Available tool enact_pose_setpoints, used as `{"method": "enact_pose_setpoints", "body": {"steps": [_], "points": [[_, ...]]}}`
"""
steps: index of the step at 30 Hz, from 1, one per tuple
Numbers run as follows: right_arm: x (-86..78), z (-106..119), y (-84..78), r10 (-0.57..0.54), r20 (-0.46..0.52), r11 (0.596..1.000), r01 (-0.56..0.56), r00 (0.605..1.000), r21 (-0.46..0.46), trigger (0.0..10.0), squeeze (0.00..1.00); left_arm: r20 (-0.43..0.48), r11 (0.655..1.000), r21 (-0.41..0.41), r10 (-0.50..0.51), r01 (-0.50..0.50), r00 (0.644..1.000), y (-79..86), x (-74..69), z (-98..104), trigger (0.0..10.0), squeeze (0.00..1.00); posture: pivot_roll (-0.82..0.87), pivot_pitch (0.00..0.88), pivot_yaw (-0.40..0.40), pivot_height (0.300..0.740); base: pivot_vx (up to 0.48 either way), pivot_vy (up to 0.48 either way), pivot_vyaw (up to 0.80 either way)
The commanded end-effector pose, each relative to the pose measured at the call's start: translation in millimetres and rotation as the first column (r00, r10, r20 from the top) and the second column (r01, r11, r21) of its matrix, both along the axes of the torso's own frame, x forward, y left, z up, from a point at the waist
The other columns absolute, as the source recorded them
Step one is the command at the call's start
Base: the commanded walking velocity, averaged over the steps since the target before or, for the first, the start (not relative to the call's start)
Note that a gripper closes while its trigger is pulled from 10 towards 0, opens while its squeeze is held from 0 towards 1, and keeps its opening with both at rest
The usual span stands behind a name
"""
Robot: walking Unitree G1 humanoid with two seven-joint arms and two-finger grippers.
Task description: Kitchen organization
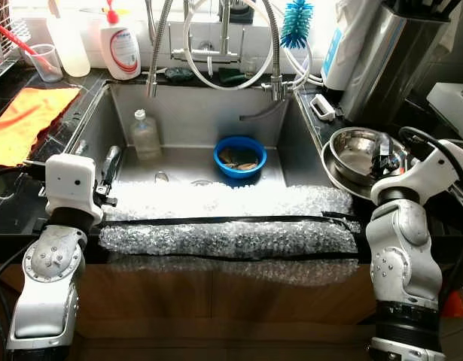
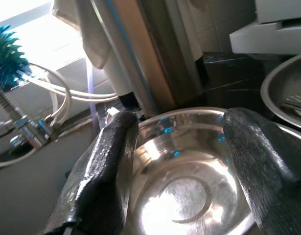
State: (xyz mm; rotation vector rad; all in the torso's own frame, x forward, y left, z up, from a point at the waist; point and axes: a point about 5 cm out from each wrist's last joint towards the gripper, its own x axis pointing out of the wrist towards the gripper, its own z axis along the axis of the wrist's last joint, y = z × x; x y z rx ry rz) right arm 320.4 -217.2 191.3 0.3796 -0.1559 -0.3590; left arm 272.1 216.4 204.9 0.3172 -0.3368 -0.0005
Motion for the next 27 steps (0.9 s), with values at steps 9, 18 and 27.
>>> {"method": "enact_pose_setpoints", "body": {"steps": [9, 18, 27], "points": [[6.7, 2.8, -11.7, -0.057, -0.018, 0.992, 0.059, 0.998, 0.115, 10.0, 0.00, 0.008, 1.000, 0.015, -0.006, 0.006, 1.000, -4.0, 2.6, 2.9, 10.0, 0.00, -0.03, 0.020, -0.066, 0.740, 0.000, 0.000, 0.00], [6.4, -1.4, -17.1, -0.081, -0.064, 0.984, 0.090, 0.995, 0.153, 10.0, 0.00, 0.010, 1.000, 0.019, -0.008, 0.008, 1.000, -4.9, 3.4, 2.9, 10.0, 0.00, -0.03, 0.024, -0.070, 0.740, 0.000, 0.000, 0.00], [7.3, -10.2, -15.8, -0.069, -0.129, 0.982, 0.090, 0.989, 0.165, 10.0, 0.00, 0.007, 1.000, 0.018, -0.007, 0.007, 1.000, -6.4, 3.5, 1.7, 10.0, 0.00, -0.03, 0.029, -0.073, 0.740, 0.000, 0.000, 0.00]]}}
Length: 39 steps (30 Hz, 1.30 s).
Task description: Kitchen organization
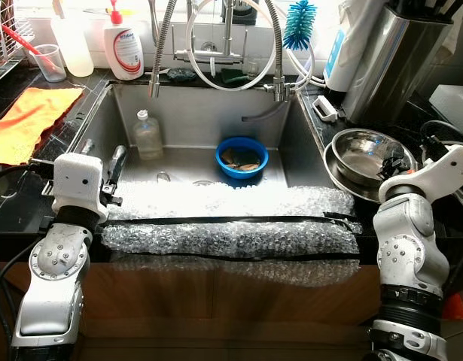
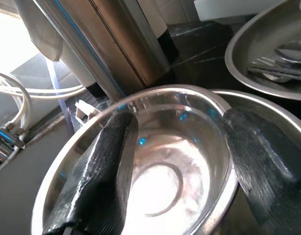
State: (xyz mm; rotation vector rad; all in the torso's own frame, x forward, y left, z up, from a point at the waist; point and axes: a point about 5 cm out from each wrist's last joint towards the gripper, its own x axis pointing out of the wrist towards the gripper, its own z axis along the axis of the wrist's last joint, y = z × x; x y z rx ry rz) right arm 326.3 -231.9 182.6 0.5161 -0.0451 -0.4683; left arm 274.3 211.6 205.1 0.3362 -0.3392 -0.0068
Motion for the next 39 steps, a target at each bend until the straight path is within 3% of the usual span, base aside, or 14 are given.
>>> {"method": "enact_pose_setpoints", "body": {"steps": [1, 7, 13, 18, 27, 37, 39], "points": [[1.7, -3.6, 0.0, 0.001, -0.029, 1.000, -0.001, 1.000, 0.024, 10.0, 0.00, 0.001, 1.000, -0.004, -0.004, 0.004, 1.000, -2.0, 1.3, 0.5, 10.0, 0.00, -0.03, 0.031, -0.072, 0.740, 0.000, 0.000, 0.00], [1.3, -3.1, -1.1, -0.011, -0.018, 0.999, 0.011, 1.000, 0.041, 10.0, 0.00, 0.010, 1.000, -0.005, -0.002, 0.002, 1.000, -2.6, 1.7, 3.0, 10.0, 0.00, -0.03, 0.034, -0.072, 0.740, 0.000, 0.000, 0.00], [2.9, 15.1, -0.8, -0.004, 0.077, 1.000, 0.003, 0.997, 0.009, 10.0, 0.00, 0.026, 1.000, -0.011, 0.005, -0.005, 1.000, -1.9, 4.0, 6.4, 10.0, 0.00, -0.03, 0.032, -0.074, 0.740, 0.000, 0.000, 0.00], [2.1, 18.0, -1.1, -0.013, 0.091, 1.000, 0.012, 0.996, 0.011, 10.0, 0.00, 0.028, 1.000, -0.013, 0.004, -0.004, 1.000, -3.7, 4.2, 5.8, 10.0, 0.00, -0.03, 0.031, -0.076, 0.740, 0.000, 0.000, 0.00], [-9.1, 19.1, -15.8, -0.131, 0.068, 0.991, 0.129, 0.989, 0.032, 10.0, 0.00, 0.028, 1.000, -0.013, 0.003, -0.002, 1.000, -4.9, 4.5, 5.0, 10.0, 0.00, -0.04, 0.034, -0.079, 0.740, 0.000, 0.000, 0.00], [-5.8, 3.4, -15.1, -0.087, -0.007, 0.993, 0.087, 0.996, 0.082, 10.0, 0.00, 0.029, 1.000, -0.014, -0.003, 0.004, 1.000, -7.6, 5.0, 4.4, 10.0, 0.00, -0.04, 0.030, -0.086, 0.740, 0.000, 0.000, 0.00], [-4.9, 1.9, -14.1, -0.077, -0.036, 0.995, 0.079, 0.996, 0.055, 10.0, 0.00, 0.029, 1.000, -0.013, -0.002, 0.002, 1.000, -7.2, 4.6, 4.4, 10.0, 0.00, -0.04, 0.032, -0.085, 0.740, 0.000, 0.000, 0.00]]}}
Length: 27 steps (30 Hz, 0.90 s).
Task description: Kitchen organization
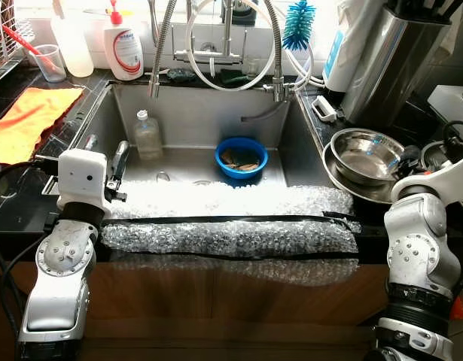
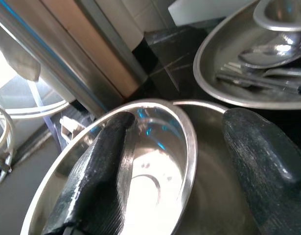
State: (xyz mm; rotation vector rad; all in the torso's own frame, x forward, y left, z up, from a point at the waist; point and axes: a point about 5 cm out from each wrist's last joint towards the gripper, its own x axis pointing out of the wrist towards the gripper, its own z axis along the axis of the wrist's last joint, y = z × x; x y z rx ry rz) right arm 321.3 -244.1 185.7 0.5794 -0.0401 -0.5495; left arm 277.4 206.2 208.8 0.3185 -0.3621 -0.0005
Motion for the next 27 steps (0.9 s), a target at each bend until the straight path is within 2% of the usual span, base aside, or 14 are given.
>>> {"method": "enact_pose_setpoints", "body": {"steps": [1, 18, 27], "points": [[0.4, -2.4, -1.6, 0.005, -0.034, 1.000, -0.005, 0.999, -0.010, 10.0, 0.00, 0.006, 1.000, 0.006, -0.001, 0.001, 1.000, -2.0, 1.2, 0.6, 10.0, 0.00, -0.03, 0.031, -0.086, 0.740, 0.000, 0.000, 0.00], [5.1, -10.0, 3.4, 0.064, -0.084, 0.998, -0.063, 0.994, 0.007, 10.0, 0.00, 0.018, 1.000, 0.006, 0.003, -0.003, 1.000, -2.0, 1.2, 3.3, 10.0, 0.00, -0.03, 0.028, -0.088, 0.740, 0.000, 0.000, 0.00], [8.7, -12.5, 11.1, 0.121, -0.110, 0.993, -0.122, 0.986, 0.004, 10.0, 0.00, 0.022, 1.000, 0.002, 0.006, -0.006, 1.000, -2.5, 1.8, 3.9, 10.0, 0.00, -0.03, 0.027, -0.090, 0.740, 0.000, 0.000, 0.00]]}}
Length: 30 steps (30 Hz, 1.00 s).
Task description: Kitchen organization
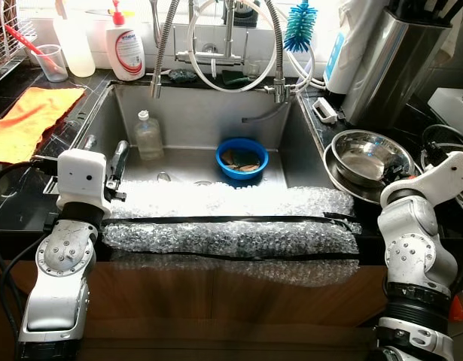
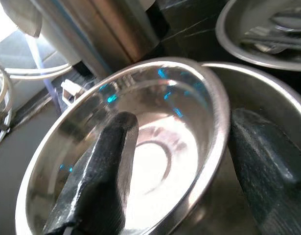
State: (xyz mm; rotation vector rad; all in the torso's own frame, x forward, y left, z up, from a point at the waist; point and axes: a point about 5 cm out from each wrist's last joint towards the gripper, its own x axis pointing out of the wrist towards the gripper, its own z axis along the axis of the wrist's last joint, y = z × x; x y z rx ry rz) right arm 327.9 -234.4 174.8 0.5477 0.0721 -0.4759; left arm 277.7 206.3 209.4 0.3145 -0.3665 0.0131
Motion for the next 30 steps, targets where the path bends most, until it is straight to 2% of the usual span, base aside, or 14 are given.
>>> {"method": "enact_pose_setpoints", "body": {"steps": [1, 9, 10, 11, 12, 13, 30], "points": [[2.6, -1.9, 2.3, 0.024, -0.021, 1.000, -0.024, 0.999, 0.005, 10.0, 0.00, 0.016, 1.000, 0.009, -0.006, 0.006, 1.000, -2.7, 1.6, 3.3, 10.0, 0.00, -0.03, 0.027, -0.090, 0.740, 0.000, 0.000, 0.00], [5.9, -5.4, 8.9, 0.050, -0.047, 0.999, -0.049, 0.998, 0.021, 10.0, 0.00, 0.022, 1.000, 0.030, -0.008, 0.008, 1.000, -2.7, 2.5, 5.4, 10.0, 0.00, -0.02, 0.028, -0.090, 0.740, 0.000, 0.000, 0.00], [6.1, -5.3, 8.7, 0.050, -0.046, 0.998, -0.049, 0.998, 0.024, 8.5, 0.00, 0.022, 1.000, 0.030, -0.008, 0.008, 1.000, -2.6, 2.5, 5.5, 10.0, 0.00, -0.02, 0.028, -0.090, 0.740, 0.000, 0.000, 0.00], [6.2, -5.0, 8.3, 0.050, -0.042, 0.998, -0.049, 0.998, 0.035, 1.5, 0.00, 0.022, 0.999, 0.032, -0.010, 0.009, 1.000, -2.5, 2.5, 5.4, 10.0, 0.00, -0.02, 0.028, -0.090, 0.740, 0.000, 0.000, 0.00], [6.2, -5.0, 8.3, 0.050, -0.042, 0.998, -0.049, 0.998, 0.035, 1.5, 0.00, 0.022, 0.999, 0.032, -0.010, 0.009, 1.000, -2.5, 2.5, 5.4, 10.0, 0.00, -0.02, 0.028, -0.090, 0.740, 0.000, 0.000, 0.00], [6.3, -4.8, 8.2, 0.051, -0.038, 0.998, -0.050, 0.998, 0.041, 0.0, 0.00, 0.022, 0.999, 0.033, -0.010, 0.009, 1.000, -2.5, 2.5, 5.4, 10.0, 0.00, -0.02, 0.028, -0.090, 0.740, 0.000, 0.000, 0.00], [5.2, -3.5, 4.5, 0.003, -0.034, 0.999, -0.002, 0.999, 0.034, 0.0, 0.00, 0.028, 0.999, 0.029, -0.018, 0.017, 0.999, -4.1, 4.5, 6.5, 10.0, 0.00, -0.02, 0.030, -0.089, 0.740, 0.000, 0.000, 0.00]]}}
